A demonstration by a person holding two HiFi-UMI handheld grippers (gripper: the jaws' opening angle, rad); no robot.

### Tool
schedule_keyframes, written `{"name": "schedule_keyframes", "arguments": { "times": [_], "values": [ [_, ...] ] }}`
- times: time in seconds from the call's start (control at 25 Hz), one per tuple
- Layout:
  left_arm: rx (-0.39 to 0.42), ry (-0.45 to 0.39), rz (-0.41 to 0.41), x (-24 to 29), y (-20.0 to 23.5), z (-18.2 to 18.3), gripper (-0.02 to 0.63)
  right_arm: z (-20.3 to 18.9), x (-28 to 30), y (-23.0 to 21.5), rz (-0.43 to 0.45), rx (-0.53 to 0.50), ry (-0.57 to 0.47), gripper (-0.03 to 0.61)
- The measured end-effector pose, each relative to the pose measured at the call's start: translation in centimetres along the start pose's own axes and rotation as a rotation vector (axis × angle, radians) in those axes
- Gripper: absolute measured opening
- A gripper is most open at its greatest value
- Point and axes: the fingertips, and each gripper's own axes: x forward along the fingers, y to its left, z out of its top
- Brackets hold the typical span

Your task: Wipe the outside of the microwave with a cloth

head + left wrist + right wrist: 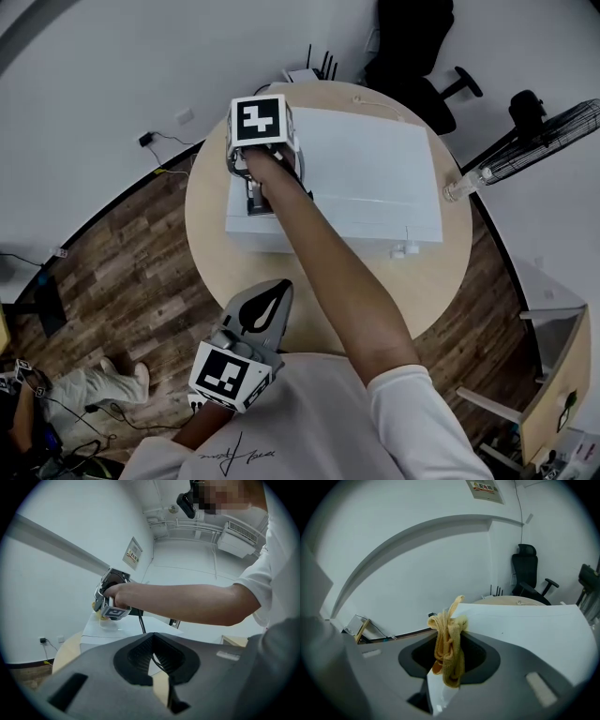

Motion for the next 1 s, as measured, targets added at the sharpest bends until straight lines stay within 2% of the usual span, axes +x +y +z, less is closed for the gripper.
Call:
{"name": "schedule_keyframes", "arguments": {
  "times": [0.08,0.4,0.56,0.68,1.0],
  "values": [
    [-0.002,-0.001,0.005,-0.1,0.2,0.1,-0.006,-0.1,0.3,1.2,0.020,-0.015,0.000,0.118],
    [0.004,0.001,0.021,-0.7,0.6,0.3,-0.006,-0.9,-0.1,7.3,0.261,0.020,0.010,0.118],
    [0.000,0.002,0.025,-0.9,0.5,0.2,-0.006,-0.5,-2.1,6.9,0.314,0.037,-0.031,0.120],
    [0.010,0.009,0.001,-0.4,-0.5,0.1,-0.006,-0.1,-3.8,3.5,0.278,0.056,-0.066,0.120],
    [0.048,0.022,-0.084,1.0,-4.2,-0.2,-0.006,-1.1,-9.2,-11.0,0.058,0.111,-0.115,0.120]
  ]
}}
